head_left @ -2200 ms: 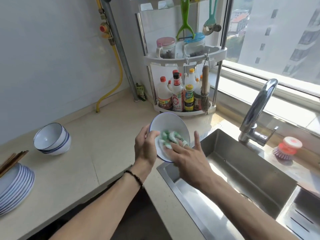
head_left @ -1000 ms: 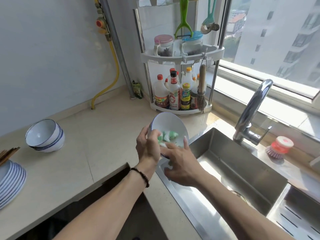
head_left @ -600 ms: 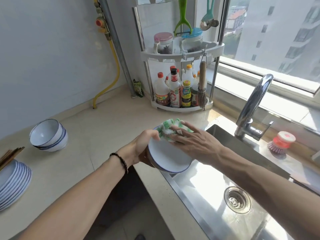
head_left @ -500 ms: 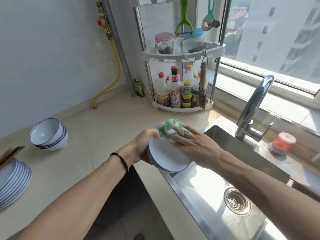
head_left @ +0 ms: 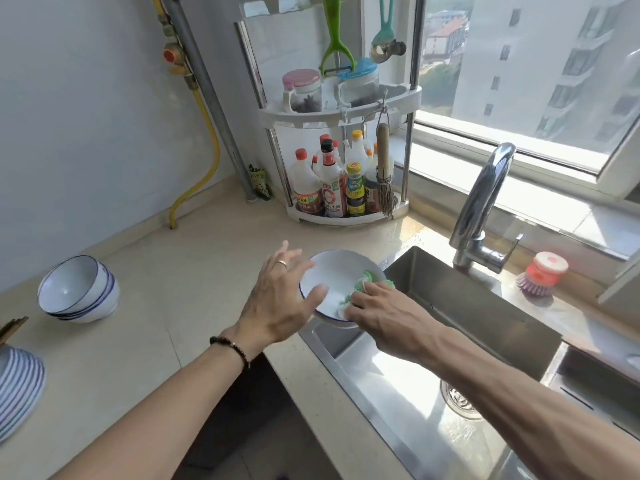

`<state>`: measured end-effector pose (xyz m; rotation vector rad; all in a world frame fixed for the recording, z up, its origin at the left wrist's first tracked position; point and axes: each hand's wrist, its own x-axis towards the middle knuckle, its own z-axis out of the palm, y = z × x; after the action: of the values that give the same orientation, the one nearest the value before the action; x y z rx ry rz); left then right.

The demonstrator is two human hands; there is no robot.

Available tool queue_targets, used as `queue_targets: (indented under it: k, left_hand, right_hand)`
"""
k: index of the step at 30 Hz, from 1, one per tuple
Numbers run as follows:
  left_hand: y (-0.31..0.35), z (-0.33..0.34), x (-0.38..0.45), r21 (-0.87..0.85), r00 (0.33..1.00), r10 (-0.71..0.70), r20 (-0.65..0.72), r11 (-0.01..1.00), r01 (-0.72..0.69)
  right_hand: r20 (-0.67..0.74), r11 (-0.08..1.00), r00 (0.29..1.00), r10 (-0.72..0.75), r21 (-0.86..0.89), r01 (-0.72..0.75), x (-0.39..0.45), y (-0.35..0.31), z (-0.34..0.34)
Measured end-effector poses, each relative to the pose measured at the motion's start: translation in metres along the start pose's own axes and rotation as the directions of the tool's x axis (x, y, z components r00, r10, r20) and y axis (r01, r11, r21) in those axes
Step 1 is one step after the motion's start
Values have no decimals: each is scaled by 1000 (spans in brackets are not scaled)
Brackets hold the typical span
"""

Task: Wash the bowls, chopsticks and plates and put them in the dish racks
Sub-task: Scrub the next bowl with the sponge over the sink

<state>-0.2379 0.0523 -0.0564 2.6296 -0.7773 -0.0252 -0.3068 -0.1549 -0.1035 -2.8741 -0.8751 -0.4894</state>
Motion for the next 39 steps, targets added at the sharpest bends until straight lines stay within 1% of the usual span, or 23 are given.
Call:
queue_targets:
  k: [1,2,4,5,6,8,10,12,13,16,18,21,23,24,27,29,30,33,34,36,37,38,39]
  left_hand:
    - [-5,5,-5,144,977,207,50,967,-212]
    - [-8,11,-9,281,927,361,105,883,-376]
    - [-11,19,-8,415,844,507,173,740,-530]
    - [-8,21,-5,438,837,516,183,719,-540]
    - [-4,22,-2,418,847,496,193,739,-528]
    - [5,21,1,297,917,354,184,869,-395]
    - [6,18,-2,-24,954,126,271,992,-124]
    - [10,17,-4,-382,942,18,334,917,117]
    - [12,17,-4,-494,942,-6,335,851,181]
    - [24,18,-2,-652,941,-39,337,711,263]
    - [28,18,0,-692,935,-38,354,662,289]
    - [34,12,-2,-700,921,11,389,654,287]
    - [40,12,-5,-701,934,10,357,664,261]
    - [44,11,-6,-696,948,-22,318,674,249]
    - [45,14,-1,-700,967,-121,224,671,246]
    - [44,12,0,-707,969,-127,211,665,241]
    - [45,11,-1,-706,971,-109,215,669,232]
    - [46,8,-3,-701,972,-83,220,680,217]
    - [45,8,-2,-705,975,-98,198,677,211]
    - [45,5,3,-715,980,-133,147,671,198]
    - [46,4,6,-706,981,-132,143,681,194]
    - [48,2,7,-685,982,-117,146,704,186]
    - [50,-1,6,-662,984,-94,153,729,173]
  right_hand:
    - [-2,1000,1000,8,24,-8,-3,3,0]
    - [5,998,1000,19,54,-19,-5,6,-1]
    - [5,996,1000,11,93,-12,-7,9,1]
    - [12,994,1000,19,108,-21,-8,12,3]
    - [23,991,998,56,121,-58,-9,13,1]
    - [-38,961,977,210,191,-199,-14,19,5]
    - [-86,798,868,489,447,-405,-21,25,2]
    - [-38,534,713,701,691,-487,-24,21,-5]
    - [27,407,679,733,783,-471,-22,14,-8]
    - [215,90,738,639,933,-350,-9,-29,-16]
    - [226,-34,703,675,961,-276,-2,-43,-14]
    - [251,-61,589,768,945,-322,8,-28,-3]
    - [349,-204,536,768,928,-311,15,-20,3]
    - [345,-202,535,772,930,-308,18,-20,7]
    - [157,58,589,793,943,-329,24,-43,5]
    - [79,155,623,778,937,-312,25,-50,5]
    - [92,153,630,771,934,-324,24,-45,5]
    - [314,-169,584,748,942,-290,31,-16,3]
    - [300,-156,598,743,947,-281,32,-13,-1]
    - [169,85,652,739,937,-340,37,-20,-4]
    - [127,163,664,736,920,-357,38,-24,-1]
    - [134,169,665,735,913,-370,38,-28,4]
    - [167,124,650,742,918,-377,37,-29,6]
